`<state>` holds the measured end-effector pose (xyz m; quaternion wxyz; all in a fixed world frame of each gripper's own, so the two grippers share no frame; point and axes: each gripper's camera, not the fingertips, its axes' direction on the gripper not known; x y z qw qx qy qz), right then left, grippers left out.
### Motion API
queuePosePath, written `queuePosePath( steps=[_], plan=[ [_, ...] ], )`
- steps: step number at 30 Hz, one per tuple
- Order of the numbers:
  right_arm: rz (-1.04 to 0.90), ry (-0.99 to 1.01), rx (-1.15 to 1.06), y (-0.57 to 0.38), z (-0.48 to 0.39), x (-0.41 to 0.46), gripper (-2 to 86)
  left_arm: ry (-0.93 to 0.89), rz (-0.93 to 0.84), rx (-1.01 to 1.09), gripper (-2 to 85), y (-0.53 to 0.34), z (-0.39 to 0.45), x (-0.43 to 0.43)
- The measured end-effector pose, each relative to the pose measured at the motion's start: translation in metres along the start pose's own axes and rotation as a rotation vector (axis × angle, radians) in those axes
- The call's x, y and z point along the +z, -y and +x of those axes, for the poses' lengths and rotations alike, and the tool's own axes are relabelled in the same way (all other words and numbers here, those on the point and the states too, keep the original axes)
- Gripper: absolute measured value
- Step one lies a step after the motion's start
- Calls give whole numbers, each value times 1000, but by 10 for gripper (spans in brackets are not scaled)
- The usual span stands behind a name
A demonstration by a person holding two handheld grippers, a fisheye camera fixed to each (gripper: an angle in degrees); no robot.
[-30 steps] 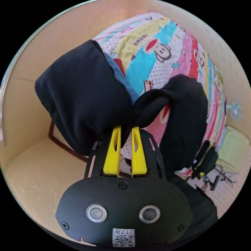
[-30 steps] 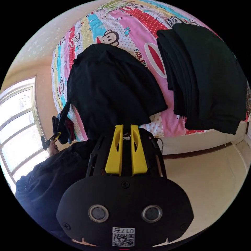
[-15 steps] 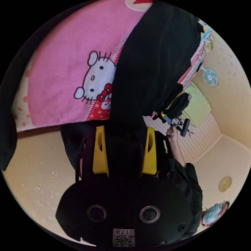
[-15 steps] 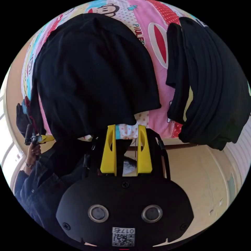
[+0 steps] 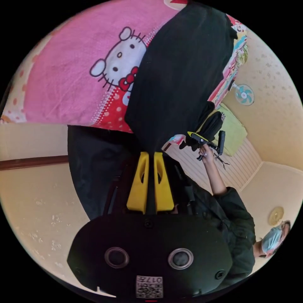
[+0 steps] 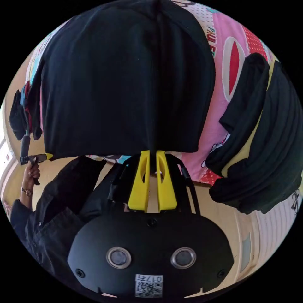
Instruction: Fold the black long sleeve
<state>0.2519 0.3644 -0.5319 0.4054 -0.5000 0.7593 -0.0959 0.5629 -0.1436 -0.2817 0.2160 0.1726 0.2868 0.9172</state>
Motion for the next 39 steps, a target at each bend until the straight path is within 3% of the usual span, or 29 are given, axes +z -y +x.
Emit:
queuePosePath(
  steps=[3, 7, 9, 11, 18, 23, 27, 31, 33, 39],
  plan=[
    [60, 56, -79, -48, -12, -19, 40, -79, 97, 30, 22, -52, 6, -23],
    [25, 83, -142, -89, -30, -3, 43, 166, 190, -57, 30, -100, 0, -21],
    [-91, 127, -137, -95, -34, 34, 52, 201, 195, -171, 43, -104, -19, -7],
    [-130, 185, -73, -96, -27, 51, 64, 187, 230, -258, 59, -116, -35, 0],
    [119, 171, 333, -119, 31, 47, 97, 258, 354, -221, 64, -169, -26, -22],
    [54, 367, 428, -116, 48, 105, 111, 266, 383, -242, 62, -194, -26, -30],
    [48, 492, 415, -128, 44, 107, 57, 274, 384, -227, 56, -193, -22, -37],
    [137, 341, 234, -156, 14, 44, 34, 269, 350, -184, 53, -167, -11, -50],
    [278, 217, 173, -191, -13, -21, 27, 274, 336, -131, 53, -150, 2, -55],
    [700, -280, 304, -283, -59, -153, 20, 321, 251, 6, 53, -96, 43, -58]
  ],
)
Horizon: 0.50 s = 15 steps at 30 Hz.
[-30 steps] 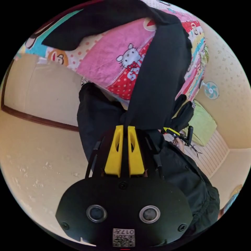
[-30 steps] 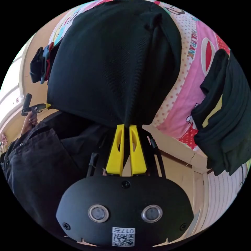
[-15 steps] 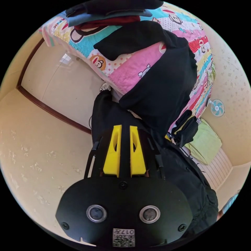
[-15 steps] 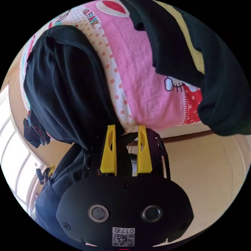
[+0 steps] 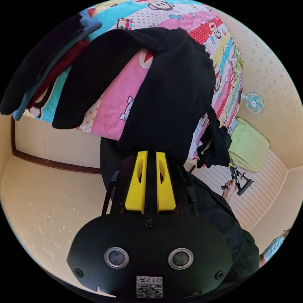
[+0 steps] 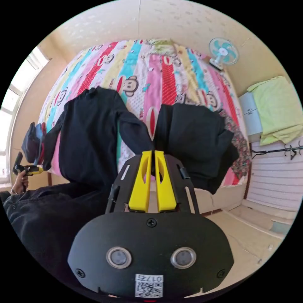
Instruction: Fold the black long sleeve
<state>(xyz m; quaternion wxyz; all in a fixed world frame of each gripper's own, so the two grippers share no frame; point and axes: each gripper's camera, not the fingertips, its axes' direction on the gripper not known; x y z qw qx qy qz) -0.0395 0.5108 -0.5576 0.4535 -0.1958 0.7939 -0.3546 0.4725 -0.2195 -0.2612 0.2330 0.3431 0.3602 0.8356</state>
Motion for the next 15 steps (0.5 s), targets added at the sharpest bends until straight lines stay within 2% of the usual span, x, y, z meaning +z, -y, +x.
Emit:
queuePosePath(
  steps=[2, 3, 5, 7, 9, 12, 15],
  plan=[
    [20, -151, 52, 0, 4, 10, 20, -5, -22, 34, 53, 13, 7, 4],
    [-33, -227, 90, 3, 8, 31, 19, -9, -26, 37, 53, 16, 7, 5],
    [-66, -285, 129, 7, 16, 50, 17, -52, -42, 36, 54, 22, 1, 5],
    [-12, -318, 172, 15, 22, 39, 16, -96, -34, 32, 54, 22, -9, -2],
    [162, -356, 246, 29, 24, -4, 16, -112, -11, 23, 53, 20, -24, -15],
    [358, -369, 205, 51, 8, -34, 15, -111, 11, -23, 53, 17, -58, -32],
    [320, -362, 190, 90, -9, -20, 12, -198, 38, -72, 55, 12, -95, -42]
  ],
)
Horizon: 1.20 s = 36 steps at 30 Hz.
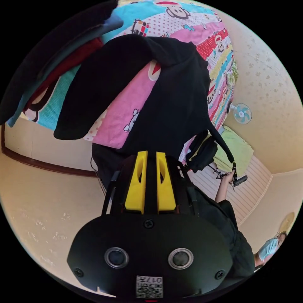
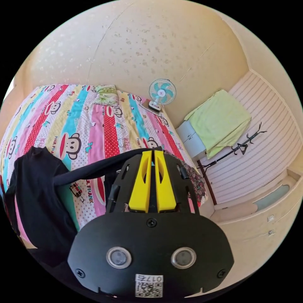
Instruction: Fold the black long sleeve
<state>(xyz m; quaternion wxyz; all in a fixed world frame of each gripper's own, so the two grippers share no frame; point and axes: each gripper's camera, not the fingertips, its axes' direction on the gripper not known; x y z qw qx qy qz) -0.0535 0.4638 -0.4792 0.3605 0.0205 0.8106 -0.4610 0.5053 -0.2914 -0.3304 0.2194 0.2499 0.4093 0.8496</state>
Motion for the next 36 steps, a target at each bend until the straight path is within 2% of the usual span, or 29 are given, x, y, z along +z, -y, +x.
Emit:
queuePosePath(
  steps=[2, 6, 7, 9, 11, 13, 15, 17, 18, 21, 23, 26, 27, 30, 34, 36],
  plan=[
    [61, 102, -18, 20, -20, -12, 10, -67, 36, -18, 61, -5, -22, -13],
    [342, 332, -93, 64, -91, -75, 5, -89, 66, -64, 107, -11, -51, -24],
    [363, 373, -115, 70, -104, -83, 5, -110, 70, -79, 117, -11, -61, -26],
    [389, 592, -194, 88, -161, -104, 4, -178, 94, -102, 125, -10, -76, -27],
    [319, 744, -268, 92, -210, -103, 4, -306, 164, -162, 127, -9, -100, -31],
    [211, 792, -282, 86, -249, -88, 3, -417, 240, -205, 129, -7, -117, -35],
    [16, 879, -222, 68, -274, -46, 3, -579, 337, -245, 135, -4, -135, -38],
    [-157, 965, -144, 47, -277, -5, 3, -826, 471, -297, 138, 2, -155, -39],
    [-241, 994, -112, 32, -274, 17, 3, -872, 504, -306, 138, 4, -158, -40],
    [-382, 916, -98, -2, -256, 53, 3, -956, 695, -430, 148, 5, -170, -47],
    [-437, 853, -127, -14, -244, 65, 2, -995, 773, -734, 160, -12, -188, -33],
    [-483, 794, -160, -23, -225, 79, 3, -1167, 892, -1005, 168, -34, -203, -1],
    [-493, 777, -158, -24, -220, 84, 3, -1201, 917, -1017, 167, -34, -206, 3],
    [-505, 774, -111, -20, -210, 98, 3, -1252, 916, -1058, 157, -22, -214, 16],
    [-534, 831, -31, -12, -210, 118, 3, -1266, 832, -1197, 88, -2, -226, 39],
    [-543, 868, -12, -5, -216, 128, 3, -1253, 805, -1196, 64, 1, -230, 46]
  ],
)
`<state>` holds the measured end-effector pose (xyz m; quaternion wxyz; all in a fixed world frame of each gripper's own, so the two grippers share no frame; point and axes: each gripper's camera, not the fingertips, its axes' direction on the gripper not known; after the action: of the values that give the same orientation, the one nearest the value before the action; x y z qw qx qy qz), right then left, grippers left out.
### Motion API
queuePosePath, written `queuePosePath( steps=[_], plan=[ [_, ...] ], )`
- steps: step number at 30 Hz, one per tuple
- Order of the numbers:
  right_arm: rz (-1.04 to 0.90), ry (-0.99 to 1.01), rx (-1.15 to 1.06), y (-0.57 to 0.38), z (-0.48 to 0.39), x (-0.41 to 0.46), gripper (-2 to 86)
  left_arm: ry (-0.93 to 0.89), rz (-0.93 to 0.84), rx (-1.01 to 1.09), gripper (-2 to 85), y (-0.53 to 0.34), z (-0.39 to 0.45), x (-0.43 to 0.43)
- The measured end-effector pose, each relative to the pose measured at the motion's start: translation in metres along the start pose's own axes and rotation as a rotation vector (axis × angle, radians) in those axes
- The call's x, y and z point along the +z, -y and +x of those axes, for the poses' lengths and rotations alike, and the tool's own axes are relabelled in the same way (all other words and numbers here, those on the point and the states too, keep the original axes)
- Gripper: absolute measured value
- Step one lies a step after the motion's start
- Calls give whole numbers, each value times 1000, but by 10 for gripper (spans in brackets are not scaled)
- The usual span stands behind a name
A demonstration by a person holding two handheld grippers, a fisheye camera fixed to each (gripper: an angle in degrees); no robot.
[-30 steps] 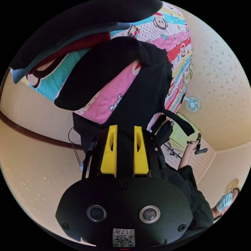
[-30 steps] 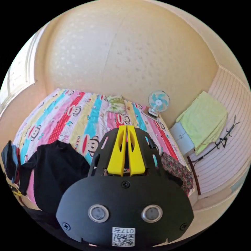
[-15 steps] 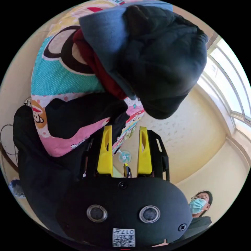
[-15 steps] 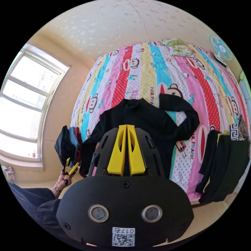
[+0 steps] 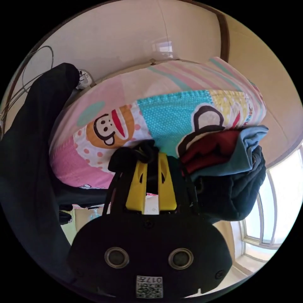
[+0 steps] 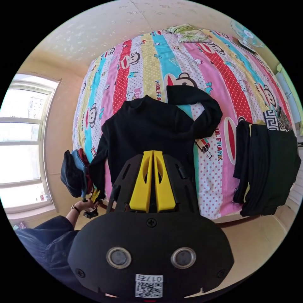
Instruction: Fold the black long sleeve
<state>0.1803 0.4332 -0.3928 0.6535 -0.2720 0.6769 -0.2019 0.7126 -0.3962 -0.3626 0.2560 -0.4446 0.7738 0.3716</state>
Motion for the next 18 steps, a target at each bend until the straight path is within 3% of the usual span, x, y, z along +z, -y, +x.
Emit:
queuePosePath(
  steps=[3, 5, 7, 13, 18],
  plan=[
    [-13, 25, -17, 14, 2, 9, 3, 66, -87, 118, 41, 4, 5, -3],
    [-23, 19, -34, 19, 5, 13, 4, 348, -221, 475, 37, -19, 38, -10],
    [-29, 6, -47, 23, 11, 16, 4, 481, -317, 709, 37, -58, 56, -15],
    [-34, 24, 38, 26, 64, 23, 3, 474, -402, 1495, 38, -250, 128, -29],
    [-13, 98, 150, 20, 115, 25, 2, 400, -234, 2082, 40, -384, 177, -15]
  ],
)
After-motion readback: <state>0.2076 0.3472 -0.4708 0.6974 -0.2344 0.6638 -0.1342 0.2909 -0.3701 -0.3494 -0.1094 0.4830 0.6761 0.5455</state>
